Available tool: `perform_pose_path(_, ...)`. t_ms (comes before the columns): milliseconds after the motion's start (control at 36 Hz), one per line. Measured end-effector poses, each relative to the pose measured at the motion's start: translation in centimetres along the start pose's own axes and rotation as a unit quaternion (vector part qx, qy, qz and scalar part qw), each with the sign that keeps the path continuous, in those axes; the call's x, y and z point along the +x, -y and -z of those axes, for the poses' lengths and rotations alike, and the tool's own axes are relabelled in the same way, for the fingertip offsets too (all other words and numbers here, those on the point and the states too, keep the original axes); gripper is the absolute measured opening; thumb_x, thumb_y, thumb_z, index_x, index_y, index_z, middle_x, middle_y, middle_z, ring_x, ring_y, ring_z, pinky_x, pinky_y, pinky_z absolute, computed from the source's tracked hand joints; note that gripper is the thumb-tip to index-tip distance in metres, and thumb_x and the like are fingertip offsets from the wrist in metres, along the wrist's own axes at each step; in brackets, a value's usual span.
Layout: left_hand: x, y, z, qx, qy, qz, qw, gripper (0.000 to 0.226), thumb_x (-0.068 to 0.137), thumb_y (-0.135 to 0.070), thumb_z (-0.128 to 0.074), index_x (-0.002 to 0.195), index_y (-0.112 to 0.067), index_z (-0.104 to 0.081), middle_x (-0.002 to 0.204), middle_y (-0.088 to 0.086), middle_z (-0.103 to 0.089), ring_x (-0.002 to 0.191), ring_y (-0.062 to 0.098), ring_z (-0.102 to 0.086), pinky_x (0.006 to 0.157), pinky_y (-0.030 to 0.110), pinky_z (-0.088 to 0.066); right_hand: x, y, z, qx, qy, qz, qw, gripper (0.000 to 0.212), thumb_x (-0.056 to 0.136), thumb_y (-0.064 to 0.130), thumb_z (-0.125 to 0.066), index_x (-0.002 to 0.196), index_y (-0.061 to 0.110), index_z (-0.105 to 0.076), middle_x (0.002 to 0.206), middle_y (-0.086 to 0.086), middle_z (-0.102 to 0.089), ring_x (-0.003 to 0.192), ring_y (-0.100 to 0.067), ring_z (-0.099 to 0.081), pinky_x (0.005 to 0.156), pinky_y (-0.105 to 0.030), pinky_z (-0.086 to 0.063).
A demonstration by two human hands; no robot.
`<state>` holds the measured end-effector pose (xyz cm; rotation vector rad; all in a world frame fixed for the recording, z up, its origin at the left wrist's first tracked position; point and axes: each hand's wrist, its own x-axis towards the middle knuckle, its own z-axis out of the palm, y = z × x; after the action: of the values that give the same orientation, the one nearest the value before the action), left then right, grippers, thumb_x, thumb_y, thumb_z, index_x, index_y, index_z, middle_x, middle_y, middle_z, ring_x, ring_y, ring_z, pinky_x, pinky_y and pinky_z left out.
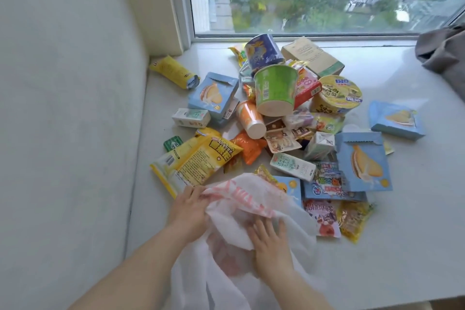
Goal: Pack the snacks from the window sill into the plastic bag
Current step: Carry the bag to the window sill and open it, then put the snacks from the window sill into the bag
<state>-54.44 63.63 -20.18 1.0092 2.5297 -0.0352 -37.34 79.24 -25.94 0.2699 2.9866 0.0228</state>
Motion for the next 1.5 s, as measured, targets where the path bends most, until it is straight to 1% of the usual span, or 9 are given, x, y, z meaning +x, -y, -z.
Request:
perform_pose_path(56,-0.1,0.3,-0.2,-0.014,0.030,0.010,0.999,0.059,0.084,-0.037,-0.028,0.143,-0.030,-0.031,0.145,-0.006,-0.030,0.126,0.021,-0.026,0.103,0.034,-0.024,-0.2,0.5,0.5,0.017,0.037,-0.023,0.999,0.059,0.043,0.038,-0.077,0.097,0.017,-0.075,0.103,-0.007,-0.069,0.103,-0.031,-0.055,0.095,-0.057,-0.026)
perform_pose_path(111,0.1,0.6,-0.2,-0.019,0.034,0.003,0.999,0.067,0.079,-0.047,-0.021,0.144,-0.030,-0.028,0.146,-0.007,-0.028,0.129,0.020,-0.025,0.104,0.034,-0.024,0.1,0.6,1.5,0.034,0.028,-0.039,0.998,0.050,0.050,0.050,-0.061,0.088,0.021,-0.073,0.101,-0.005,-0.068,0.103,-0.030,-0.050,0.094,-0.052,-0.029)
perform_pose_path(250,0.4,0.1,1.0,-0.018,0.028,-0.050,0.998,0.075,0.072,-0.064,-0.037,0.142,-0.041,-0.026,0.149,-0.007,-0.024,0.134,0.022,-0.020,0.109,0.037,-0.020,2.0,-0.4,5.1,0.092,-0.077,-0.038,0.992,0.046,0.065,0.059,-0.049,0.088,0.025,-0.069,0.090,-0.002,-0.063,0.082,-0.027,-0.056,0.072,-0.036,-0.031)
perform_pose_path(389,1.1,-0.7,2.9,-0.050,-0.110,-0.120,0.985,0.059,0.081,-0.068,-0.025,0.111,-0.039,-0.066,0.133,-0.008,-0.050,0.122,0.026,-0.043,0.099,0.041,-0.027,5.3,-1.3,8.2,0.127,-0.189,0.006,0.974,0.033,0.078,0.050,-0.047,0.077,0.022,-0.064,0.081,0.002,-0.057,0.077,-0.022,-0.048,0.069,-0.034,-0.030)
perform_pose_path(500,2.5,-1.8,4.8,-0.117,-0.128,-0.042,0.984,0.088,0.083,-0.070,0.005,0.091,-0.035,-0.075,0.123,-0.017,-0.057,0.122,0.017,-0.041,0.099,0.034,-0.019,8.3,-2.0,10.1,0.168,-0.215,-0.102,0.957,0.032,0.084,0.032,-0.040,0.065,0.015,-0.059,0.069,0.000,-0.054,0.066,-0.025,-0.050,0.063,-0.033,-0.024)
perform_pose_path(667,6.6,-3.2,5.9,-0.185,-0.084,0.056,0.978,0.026,0.095,-0.032,-0.046,0.112,-0.023,-0.062,0.116,-0.006,-0.057,0.100,0.017,-0.054,0.080,0.031,-0.047,12.5,-5.8,10.6,0.229,0.019,-0.264,0.937,0.029,0.095,0.029,-0.044,0.120,0.017,-0.055,0.122,-0.003,-0.054,0.115,-0.023,-0.044,0.093,-0.037,-0.037)
perform_pose_path(972,13.1,-6.8,4.1,-0.292,0.081,0.172,0.937,0.050,0.100,-0.035,-0.037,0.148,-0.022,-0.029,0.143,0.013,-0.038,0.128,0.032,-0.040,0.103,0.041,-0.035,15.4,-7.6,7.7,0.135,0.223,-0.251,0.932,0.059,0.087,0.053,-0.053,0.132,0.015,-0.050,0.139,-0.009,-0.038,0.131,-0.029,-0.030,0.103,-0.039,-0.033)
perform_pose_path(1278,16.5,-7.9,2.3,-0.254,0.061,0.286,0.922,0.057,0.088,-0.050,-0.054,0.133,-0.017,-0.045,0.131,0.018,-0.044,0.120,0.036,-0.044,0.099,0.042,-0.038,14.8,-9.1,8.1,0.415,0.158,-0.337,0.830,0.029,0.086,0.032,-0.060,0.112,0.020,-0.058,0.111,-0.006,-0.064,0.104,-0.029,-0.057,0.086,-0.034,-0.044)
perform_pose_path(1500,16.3,-8.1,1.0,-0.166,0.011,0.289,0.943,0.037,0.090,-0.023,-0.052,0.127,-0.017,-0.049,0.130,0.012,-0.044,0.120,0.031,-0.044,0.095,0.041,-0.040,12.4,-11.3,8.1,0.321,0.083,-0.297,0.895,0.016,0.091,0.031,-0.055,0.097,0.015,-0.053,0.097,-0.001,-0.054,0.101,-0.027,-0.051,0.071,-0.033,-0.035)
